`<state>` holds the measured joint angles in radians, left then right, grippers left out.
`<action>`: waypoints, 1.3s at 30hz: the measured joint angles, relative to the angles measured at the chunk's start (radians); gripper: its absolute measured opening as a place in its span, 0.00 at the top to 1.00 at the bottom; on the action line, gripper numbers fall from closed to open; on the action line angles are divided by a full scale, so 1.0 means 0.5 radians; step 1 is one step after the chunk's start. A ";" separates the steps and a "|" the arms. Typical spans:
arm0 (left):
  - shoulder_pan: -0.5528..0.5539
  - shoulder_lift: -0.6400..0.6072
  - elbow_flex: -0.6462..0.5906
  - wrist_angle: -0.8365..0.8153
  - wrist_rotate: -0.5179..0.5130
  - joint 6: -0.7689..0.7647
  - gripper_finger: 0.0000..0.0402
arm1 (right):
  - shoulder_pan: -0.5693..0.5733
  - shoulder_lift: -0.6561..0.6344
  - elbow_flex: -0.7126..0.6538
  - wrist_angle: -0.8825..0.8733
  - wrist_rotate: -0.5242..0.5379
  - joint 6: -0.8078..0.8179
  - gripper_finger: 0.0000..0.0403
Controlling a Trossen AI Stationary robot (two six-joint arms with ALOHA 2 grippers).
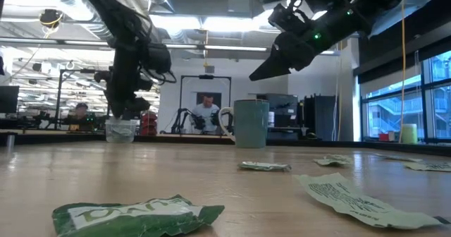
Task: Pick and place Stevia / Truvia into bins
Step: Put the stevia packet into the transparent bin, then put the truvia packet into the transparent bin
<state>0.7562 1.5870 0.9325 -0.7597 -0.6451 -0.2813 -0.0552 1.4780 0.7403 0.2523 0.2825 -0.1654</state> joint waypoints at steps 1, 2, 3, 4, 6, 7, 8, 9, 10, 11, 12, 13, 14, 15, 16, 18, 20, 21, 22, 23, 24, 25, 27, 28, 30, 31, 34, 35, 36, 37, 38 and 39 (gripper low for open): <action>-0.001 0.013 0.000 0.000 0.003 0.000 0.99 | 0.000 0.000 0.000 0.000 0.000 0.000 0.75; -0.001 0.026 0.000 0.001 0.003 0.000 0.99 | 0.000 0.000 0.000 0.000 0.000 0.000 0.75; -0.001 0.038 0.000 0.001 0.002 0.008 0.99 | 0.000 0.000 0.000 -0.001 0.001 0.000 0.75; 0.000 0.048 0.000 0.001 0.002 0.014 0.98 | 0.000 0.000 0.000 -0.001 0.000 0.000 0.75; 0.000 0.059 0.000 0.001 0.001 0.014 0.96 | 0.000 0.000 0.000 -0.001 0.001 0.000 0.75; -0.001 0.060 0.000 0.001 0.001 0.023 0.95 | 0.000 0.000 0.000 -0.001 0.000 0.000 0.75; -0.001 0.061 0.000 0.001 0.001 0.040 0.93 | 0.000 0.000 0.000 -0.001 0.000 0.000 0.75; -0.001 0.060 0.000 0.002 0.002 0.051 0.92 | 0.000 0.001 0.000 -0.001 0.000 0.000 0.75; -0.001 0.060 0.000 0.002 0.001 0.063 0.90 | 0.000 0.001 0.000 -0.001 0.000 0.000 0.75; -0.001 0.057 0.000 0.001 -0.003 0.064 0.89 | 0.000 0.001 0.000 -0.001 0.000 0.000 0.75; -0.001 0.052 0.000 0.001 -0.015 0.066 0.87 | 0.000 0.000 0.000 -0.002 0.000 0.000 0.75; -0.001 0.046 0.000 0.002 -0.027 0.067 0.85 | 0.000 0.001 0.000 -0.002 0.001 0.000 0.75; -0.001 0.037 0.000 0.001 -0.041 0.067 0.84 | 0.000 0.001 0.000 -0.002 0.000 0.000 0.75; -0.001 0.025 0.000 0.001 -0.059 0.067 0.82 | 0.000 0.001 0.000 -0.002 0.000 0.000 0.75; -0.001 0.009 0.000 0.001 -0.077 0.068 0.81 | 0.000 0.000 0.000 -0.002 0.000 0.000 0.75; -0.002 -0.034 0.007 -0.003 -0.084 0.071 0.79 | 0.000 0.000 0.000 -0.002 0.000 0.000 0.75; -0.004 -0.085 0.033 0.002 -0.039 0.101 0.77 | 0.000 0.001 0.000 -0.002 0.000 0.000 0.75; -0.010 -0.116 0.046 0.000 -0.006 0.104 0.77 | 0.000 0.000 0.000 -0.002 0.000 0.000 0.75; -0.017 -0.146 0.060 0.000 0.025 0.103 0.76 | 0.000 0.000 0.000 -0.002 0.000 0.000 0.75; -0.027 -0.180 0.075 0.001 0.057 0.102 0.76 | 0.000 0.000 0.000 -0.002 0.000 0.000 0.75; -0.037 -0.220 0.086 0.004 0.085 0.102 0.76 | 0.000 0.000 0.000 -0.002 0.000 0.000 0.75; -0.052 -0.269 0.092 0.014 0.113 0.101 0.76 | 0.000 0.001 0.000 -0.002 0.000 0.000 0.75; -0.087 -0.370 0.093 0.075 0.192 0.101 0.76 | 0.000 0.000 0.000 -0.002 0.001 0.000 0.75; -0.110 -0.429 0.092 0.111 0.255 0.101 0.76 | 0.000 0.000 0.000 -0.002 0.000 0.000 0.75; -0.173 -0.550 0.067 0.221 0.417 0.112 0.76 | 0.000 0.001 0.000 -0.002 0.000 0.000 0.75; -0.216 -0.610 0.045 0.282 0.518 0.113 0.76 | 0.000 0.000 0.000 -0.002 0.000 0.000 0.75; -0.372 -0.763 -0.073 0.539 0.828 0.183 0.76 | 0.005 0.001 0.000 -0.003 -0.049 -0.033 0.75; -0.434 -0.812 -0.131 0.651 0.921 0.211 0.76 | 0.008 0.001 0.000 -0.005 -0.073 -0.047 0.75; -0.499 -0.856 -0.193 0.771 1.003 0.224 0.76 | 0.013 0.000 0.000 -0.006 -0.109 -0.061 0.75; -0.566 -0.896 -0.262 0.893 1.057 0.226 0.76 | 0.021 0.000 0.000 -0.006 -0.144 -0.077 0.75; -0.633 -0.932 -0.339 1.017 1.092 0.222 0.76 | 0.031 0.000 0.000 -0.007 -0.188 -0.097 0.75; -0.703 -0.963 -0.419 1.142 1.113 0.206 0.76 | 0.044 0.000 0.000 -0.007 -0.243 -0.106 0.75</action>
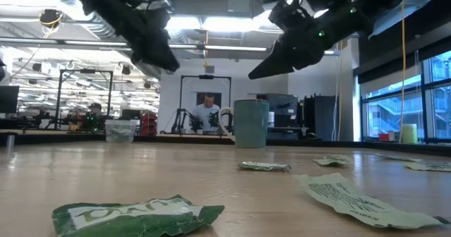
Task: Pick and place Stevia / Truvia into bins
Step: Put the truvia packet into the transparent bin
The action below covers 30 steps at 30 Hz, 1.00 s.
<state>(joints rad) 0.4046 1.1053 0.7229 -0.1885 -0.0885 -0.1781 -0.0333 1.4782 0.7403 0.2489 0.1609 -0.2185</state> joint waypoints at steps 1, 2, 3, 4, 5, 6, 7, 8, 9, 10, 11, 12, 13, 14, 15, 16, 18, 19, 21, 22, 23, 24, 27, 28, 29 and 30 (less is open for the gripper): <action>-0.066 -0.030 -0.086 0.131 0.004 -0.018 0.76 | 0.016 0.000 -0.001 -0.001 -0.048 -0.002 0.75; -0.132 -0.057 -0.174 0.280 0.004 -0.044 0.76 | 0.033 0.000 0.000 -0.003 -0.101 0.000 0.75; -0.196 -0.081 -0.263 0.435 0.004 -0.067 0.76 | 0.052 0.000 -0.001 -0.009 -0.153 0.002 0.75; -0.262 -0.101 -0.352 0.586 0.004 -0.097 0.76 | 0.073 0.000 -0.001 -0.023 -0.202 0.004 0.75; -0.322 -0.113 -0.440 0.738 0.005 -0.129 0.76 | 0.100 0.000 -0.001 -0.043 -0.249 0.006 0.75; -0.379 -0.122 -0.521 0.885 0.005 -0.165 0.76 | 0.129 0.000 -0.001 -0.065 -0.284 0.007 0.75; -0.438 -0.126 -0.599 1.028 0.005 -0.195 0.76 | 0.161 0.000 -0.001 -0.088 -0.306 0.008 0.75; -0.491 -0.126 -0.668 1.164 0.005 -0.215 0.76 | 0.194 0.000 -0.001 -0.114 -0.316 0.015 0.75; -0.540 -0.126 -0.731 1.300 0.007 -0.233 0.76 | 0.228 0.001 -0.001 -0.141 -0.317 0.036 0.75; -0.584 -0.126 -0.783 1.411 0.009 -0.243 0.76 | 0.263 0.011 -0.001 -0.156 -0.317 0.068 0.75; -0.622 -0.126 -0.827 1.502 0.011 -0.245 0.76 | 0.297 0.024 -0.001 -0.154 -0.317 0.108 0.75; -0.655 -0.126 -0.863 1.577 0.010 -0.245 0.76 | 0.329 0.036 -0.001 -0.161 -0.317 0.143 0.75; -0.679 -0.126 -0.887 1.630 0.010 -0.247 0.76 | 0.362 0.056 0.002 -0.158 -0.316 0.180 0.75; -0.699 -0.126 -0.901 1.669 0.010 -0.246 0.76 | 0.393 0.086 0.021 -0.162 -0.315 0.227 0.75; -0.714 -0.126 -0.908 1.703 0.008 -0.246 0.76 | 0.423 0.120 0.044 -0.179 -0.315 0.271 0.75; -0.726 -0.126 -0.909 1.719 0.005 -0.246 0.76 | 0.452 0.157 0.069 -0.206 -0.314 0.295 0.75; -0.744 -0.126 -0.909 1.733 0.004 -0.246 0.76 | 0.507 0.256 0.145 -0.236 -0.313 0.333 0.75; -0.751 -0.126 -0.909 1.736 0.004 -0.246 0.76 | 0.532 0.308 0.186 -0.265 -0.313 0.357 0.75; -0.758 -0.126 -0.909 1.747 0.003 -0.246 0.76 | 0.575 0.414 0.280 -0.411 -0.314 0.387 0.75; -0.758 -0.126 -0.909 1.745 0.003 -0.246 0.76 | 0.595 0.471 0.335 -0.490 -0.314 0.412 0.75; -0.758 -0.126 -0.909 1.743 0.003 -0.246 0.76 | 0.612 0.516 0.380 -0.568 -0.314 0.434 0.75; -0.758 -0.126 -0.909 1.743 0.002 -0.246 0.76 | 0.629 0.560 0.422 -0.654 -0.313 0.455 0.75; -0.758 -0.125 -0.909 1.735 0.004 -0.247 0.76 | 0.672 0.677 0.530 -0.782 -0.312 0.488 0.75; -0.758 -0.126 -0.909 1.739 0.004 -0.246 0.76 | 0.683 0.708 0.556 -0.795 -0.311 0.487 0.75; -0.758 -0.126 -0.909 1.736 0.004 -0.246 0.76 | 0.692 0.741 0.585 -0.796 -0.311 0.484 0.75; -0.758 -0.126 -0.909 1.731 0.004 -0.247 0.76 | 0.697 0.769 0.608 -0.792 -0.311 0.484 0.75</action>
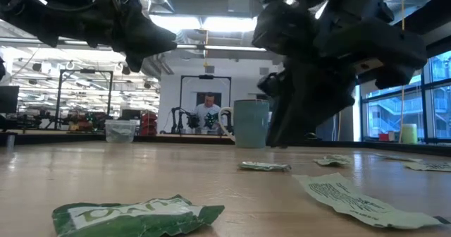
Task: Pick and place Stevia / Truvia into bins
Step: Put the truvia packet into the transparent bin
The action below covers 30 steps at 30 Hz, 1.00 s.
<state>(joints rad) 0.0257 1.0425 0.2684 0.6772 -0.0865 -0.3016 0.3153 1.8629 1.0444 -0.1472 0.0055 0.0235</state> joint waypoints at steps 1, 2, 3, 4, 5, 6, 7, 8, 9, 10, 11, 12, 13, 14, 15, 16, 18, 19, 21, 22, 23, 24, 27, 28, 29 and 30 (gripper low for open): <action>0.000 0.000 0.000 0.001 0.000 0.001 0.76 | 0.003 0.018 0.019 -0.004 0.001 -0.002 0.75; 0.000 0.000 0.000 -0.002 0.000 0.001 0.76 | 0.007 0.036 0.038 -0.012 0.007 -0.005 0.75; 0.000 0.000 0.000 -0.012 0.000 0.001 0.76 | 0.010 0.057 0.058 -0.006 0.034 -0.011 0.75; 0.000 0.001 0.000 -0.020 0.000 0.001 0.76 | 0.012 0.071 0.067 -0.007 0.081 -0.014 0.75; 0.000 0.001 0.000 -0.018 0.001 0.001 0.76 | 0.014 0.078 0.068 -0.033 0.132 -0.026 0.75; 0.000 0.001 0.000 -0.020 0.001 0.001 0.76 | 0.013 0.087 0.068 -0.040 0.168 -0.050 0.75; 0.000 0.001 0.000 -0.034 0.001 0.000 0.76 | 0.013 0.096 0.069 -0.035 0.181 -0.055 0.75; 0.000 0.001 0.000 -0.043 0.001 0.000 0.76 | 0.011 0.100 0.067 -0.034 0.183 -0.055 0.75; 0.000 0.001 0.000 -0.044 0.001 0.000 0.76 | 0.011 0.100 0.065 -0.033 0.185 -0.052 0.75; 0.000 0.001 0.000 -0.051 0.002 0.001 0.76 | 0.011 0.100 0.064 -0.035 0.186 -0.049 0.75; 0.000 0.001 0.000 -0.065 0.002 0.000 0.76 | 0.012 0.107 0.064 -0.030 0.185 -0.046 0.75; 0.000 0.002 0.000 -0.071 0.001 0.000 0.76 | 0.012 0.113 0.064 -0.025 0.184 -0.042 0.75; 0.000 0.001 0.000 -0.070 0.002 0.000 0.76 | 0.012 0.117 0.063 -0.035 0.182 -0.038 0.76; 0.000 0.001 0.000 -0.070 0.002 0.000 0.76 | 0.013 0.119 0.061 -0.043 0.180 -0.035 0.77; 0.000 0.001 0.000 -0.072 0.002 0.000 0.76 | 0.013 0.127 0.062 -0.037 0.179 -0.023 0.77; 0.000 0.001 0.000 -0.072 0.001 0.000 0.76 | 0.012 0.133 0.064 -0.039 0.179 -0.009 0.79; 0.000 0.001 0.000 -0.077 0.000 0.000 0.76 | 0.013 0.136 0.066 -0.073 0.174 0.005 0.82; 0.000 0.001 0.000 -0.085 0.000 0.000 0.76 | 0.013 0.144 0.068 -0.077 0.175 0.005 0.83; 0.000 0.002 0.000 -0.094 0.000 0.000 0.76 | 0.013 0.146 0.068 -0.082 0.174 0.002 0.87; 0.000 0.001 0.000 -0.092 0.000 0.000 0.76 | 0.013 0.147 0.068 -0.083 0.175 0.000 0.89; 0.000 0.001 0.000 -0.095 0.000 0.000 0.76 | 0.013 0.147 0.068 -0.079 0.175 -0.001 0.91; 0.000 0.001 0.000 -0.102 0.000 0.000 0.76 | 0.013 0.147 0.068 -0.078 0.175 -0.003 0.93; 0.000 0.001 0.000 -0.104 0.000 0.000 0.76 | 0.013 0.145 0.068 -0.079 0.179 -0.013 0.98; 0.000 0.001 0.000 -0.105 -0.001 0.000 0.76 | 0.013 0.144 0.068 -0.080 0.179 -0.014 0.99; 0.000 0.001 0.000 -0.105 -0.001 0.000 0.76 | 0.013 0.144 0.068 -0.081 0.179 -0.015 0.99; 0.000 0.001 0.000 -0.104 -0.001 0.000 0.76 | 0.013 0.143 0.074 -0.085 0.179 -0.017 0.98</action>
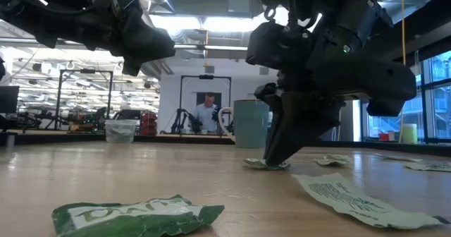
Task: Pick and place Stevia / Truvia into bins
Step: Put the truvia packet into the transparent bin
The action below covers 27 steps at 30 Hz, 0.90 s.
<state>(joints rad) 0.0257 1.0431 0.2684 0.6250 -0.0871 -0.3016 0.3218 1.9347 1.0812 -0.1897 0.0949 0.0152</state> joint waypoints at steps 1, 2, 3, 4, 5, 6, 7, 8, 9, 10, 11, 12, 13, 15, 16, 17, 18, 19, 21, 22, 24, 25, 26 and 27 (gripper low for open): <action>0.000 0.000 0.000 -0.001 0.000 0.000 0.76 | -0.001 0.001 0.009 -0.008 -0.001 -0.003 0.97; 0.000 0.000 0.000 -0.001 0.000 0.000 0.76 | -0.001 0.003 0.021 -0.018 -0.001 -0.021 0.97; 0.000 0.000 0.000 0.000 0.000 -0.001 0.76 | -0.001 0.005 0.035 -0.030 -0.001 -0.045 0.97; 0.000 0.000 0.000 -0.001 0.000 -0.012 0.76 | -0.001 0.008 0.054 -0.051 0.001 -0.077 0.97; 0.000 0.000 0.000 -0.001 0.000 -0.040 0.76 | -0.001 0.009 0.078 -0.080 0.020 -0.104 0.97; 0.000 0.000 0.000 0.000 0.000 -0.084 0.76 | -0.001 0.010 0.110 -0.118 0.062 -0.138 0.97; 0.000 0.000 0.000 -0.001 0.000 -0.135 0.76 | -0.001 0.010 0.147 -0.165 0.130 -0.162 0.98; 0.000 0.001 0.000 -0.001 0.000 -0.191 0.76 | -0.001 0.009 0.184 -0.216 0.208 -0.200 0.99; 0.000 0.000 0.000 -0.001 -0.001 -0.247 0.76 | -0.001 0.009 0.218 -0.276 0.301 -0.224 0.99; 0.000 0.000 0.000 -0.001 -0.001 -0.299 0.76 | -0.003 0.009 0.245 -0.320 0.398 -0.256 0.99; 0.000 0.000 0.000 -0.001 -0.001 -0.347 0.76 | -0.007 0.009 0.268 -0.338 0.486 -0.299 0.99; 0.000 0.000 0.000 -0.001 -0.001 -0.389 0.76 | -0.012 0.009 0.294 -0.339 0.558 -0.338 0.99; 0.000 0.000 0.000 -0.001 -0.001 -0.426 0.76 | -0.018 0.009 0.320 -0.331 0.618 -0.376 0.99; 0.000 0.000 0.000 -0.001 -0.001 -0.505 0.76 | -0.036 0.009 0.376 -0.329 0.731 -0.468 0.99; 0.000 0.000 0.000 -0.001 -0.001 -0.555 0.76 | -0.048 0.009 0.400 -0.324 0.785 -0.515 0.99; 0.000 0.000 0.000 -0.001 -0.002 -0.607 0.76 | -0.061 0.009 0.420 -0.307 0.841 -0.567 0.99; 0.001 0.000 0.000 -0.001 -0.007 -0.663 0.76 | -0.075 0.009 0.437 -0.279 0.904 -0.617 0.99; 0.001 0.000 0.000 -0.001 -0.016 -0.720 0.75 | -0.089 0.008 0.457 -0.252 0.969 -0.673 0.99; 0.001 0.000 0.000 -0.002 -0.032 -0.809 0.74 | -0.118 0.008 0.505 -0.207 1.068 -0.781 0.99; 0.001 0.000 0.000 -0.002 -0.032 -0.845 0.73 | -0.133 0.008 0.531 -0.189 1.090 -0.830 0.99; 0.001 0.000 0.000 -0.002 -0.032 -0.920 0.71 | -0.165 0.005 0.566 -0.117 1.098 -0.910 0.99; 0.001 0.000 0.000 -0.001 -0.032 -0.959 0.70 | -0.179 0.005 0.578 -0.081 1.101 -0.944 0.99; 0.001 0.000 0.000 -0.001 -0.032 -0.997 0.69 | -0.196 0.005 0.589 -0.051 1.101 -0.990 0.99; 0.001 0.000 0.000 -0.001 -0.032 -1.027 0.68 | -0.209 0.005 0.599 -0.023 1.101 -1.033 0.99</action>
<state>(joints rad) 0.0261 1.0431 0.2684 0.6246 -0.1032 -0.8151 0.2171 1.9369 1.3807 -0.2013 0.6453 -0.5016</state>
